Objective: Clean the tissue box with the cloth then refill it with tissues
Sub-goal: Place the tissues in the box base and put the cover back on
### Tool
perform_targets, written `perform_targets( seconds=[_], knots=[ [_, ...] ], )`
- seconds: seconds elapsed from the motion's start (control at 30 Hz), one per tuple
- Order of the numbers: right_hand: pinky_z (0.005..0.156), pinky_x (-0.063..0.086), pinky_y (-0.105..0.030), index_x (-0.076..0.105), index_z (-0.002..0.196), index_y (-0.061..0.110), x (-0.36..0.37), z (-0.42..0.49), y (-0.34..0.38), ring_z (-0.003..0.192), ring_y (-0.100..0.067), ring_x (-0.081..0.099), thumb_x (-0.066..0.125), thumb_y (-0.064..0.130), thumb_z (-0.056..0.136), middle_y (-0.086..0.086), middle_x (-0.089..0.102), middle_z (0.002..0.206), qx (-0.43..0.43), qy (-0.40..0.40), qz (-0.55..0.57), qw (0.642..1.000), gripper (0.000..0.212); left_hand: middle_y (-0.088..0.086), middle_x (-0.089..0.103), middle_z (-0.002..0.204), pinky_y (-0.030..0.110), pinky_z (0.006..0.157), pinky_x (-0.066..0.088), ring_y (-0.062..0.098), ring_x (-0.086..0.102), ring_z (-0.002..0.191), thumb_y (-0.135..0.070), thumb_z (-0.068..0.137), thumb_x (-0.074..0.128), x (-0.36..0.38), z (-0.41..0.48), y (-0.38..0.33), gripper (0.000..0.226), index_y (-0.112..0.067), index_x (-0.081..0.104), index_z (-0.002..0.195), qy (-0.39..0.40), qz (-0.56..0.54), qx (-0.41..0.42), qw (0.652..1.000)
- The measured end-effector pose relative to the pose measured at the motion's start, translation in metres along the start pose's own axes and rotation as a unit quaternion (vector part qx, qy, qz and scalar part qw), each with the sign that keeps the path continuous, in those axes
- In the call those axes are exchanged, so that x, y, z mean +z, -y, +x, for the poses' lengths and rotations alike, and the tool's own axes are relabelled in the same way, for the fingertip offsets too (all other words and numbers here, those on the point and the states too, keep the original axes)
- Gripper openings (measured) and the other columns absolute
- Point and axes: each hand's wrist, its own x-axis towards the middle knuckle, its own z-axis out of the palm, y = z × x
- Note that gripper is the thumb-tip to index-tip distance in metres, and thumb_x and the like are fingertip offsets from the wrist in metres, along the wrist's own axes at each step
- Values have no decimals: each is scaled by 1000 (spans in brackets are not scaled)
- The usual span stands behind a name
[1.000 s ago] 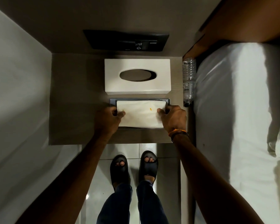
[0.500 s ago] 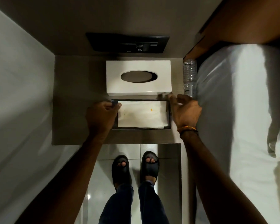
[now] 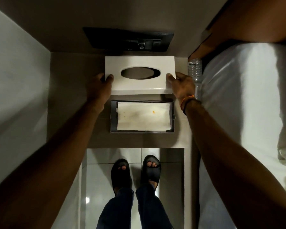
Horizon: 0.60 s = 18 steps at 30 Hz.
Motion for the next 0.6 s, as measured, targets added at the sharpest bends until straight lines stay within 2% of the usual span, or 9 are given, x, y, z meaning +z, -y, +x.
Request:
perform_targets(
  seconds=[0.07, 0.17, 0.27, 0.33, 0.4, 0.5, 0.53, 0.6],
  knots=[
    [100, 55, -41, 78, 108, 15, -9, -5, 4, 100, -21, 73, 74, 34, 90, -3, 79, 102, -14, 1, 13, 1000, 26, 5, 70, 114, 23, 74, 51, 17, 66, 96, -41, 99, 57, -8, -8, -8, 38, -14, 66, 124, -4, -13, 16, 1000],
    [101, 56, -41, 78, 110, 17, -29, -25, 15, 100, -15, 73, 75, 36, 88, 5, 78, 100, -44, -7, 43, 998, 29, -6, 68, 102, 18, 70, 48, 1, 61, 84, -41, 96, 61, -28, -30, -24, 36, -18, 68, 123, -6, -53, 22, 998],
    [97, 56, -27, 77, 116, 24, -47, -56, 21, 102, -5, 72, 75, 50, 84, 11, 78, 105, -73, -17, 31, 997, 41, -23, 64, 91, 16, 69, 51, -13, 64, 78, -40, 94, 65, -46, -61, -32, 33, -26, 67, 124, -3, -104, 14, 994],
    [93, 54, -18, 76, 118, 30, -56, -80, 19, 104, 2, 70, 74, 61, 80, 15, 77, 107, -71, -36, 9, 997, 49, -29, 62, 86, 18, 68, 51, -21, 61, 76, -41, 93, 66, -52, -84, -30, 30, -32, 65, 122, -8, -98, 23, 995],
    [91, 51, -15, 75, 118, 34, -62, -102, 12, 104, 5, 68, 72, 69, 77, 16, 77, 107, -59, -54, -14, 997, 54, -28, 65, 83, 24, 69, 55, -16, 64, 76, -45, 91, 66, -54, -104, -21, 29, -31, 70, 117, -6, -78, 24, 997],
    [93, 48, -14, 74, 118, 37, -68, -127, -9, 103, 4, 69, 72, 71, 76, 15, 78, 106, -31, -61, -30, 997, 54, -16, 72, 80, 35, 71, 59, 6, 70, 78, -51, 89, 64, -51, -127, 0, 28, -28, 74, 102, 7, -52, 22, 998],
    [93, 48, -15, 74, 118, 37, -69, -133, -16, 104, 2, 69, 73, 69, 76, 15, 78, 106, -21, -60, -26, 998, 53, -19, 71, 80, 32, 71, 58, 5, 70, 79, -51, 89, 64, -50, -132, 7, 31, -27, 75, 104, 8, -45, 23, 999],
    [92, 47, -12, 74, 120, 35, -69, -142, -31, 105, 2, 69, 76, 64, 76, 14, 78, 108, -5, -56, -6, 998, 52, -31, 66, 79, 22, 70, 53, -10, 66, 81, -49, 89, 66, -46, -139, 19, 39, -22, 74, 115, 4, -41, 22, 999]
  ],
)
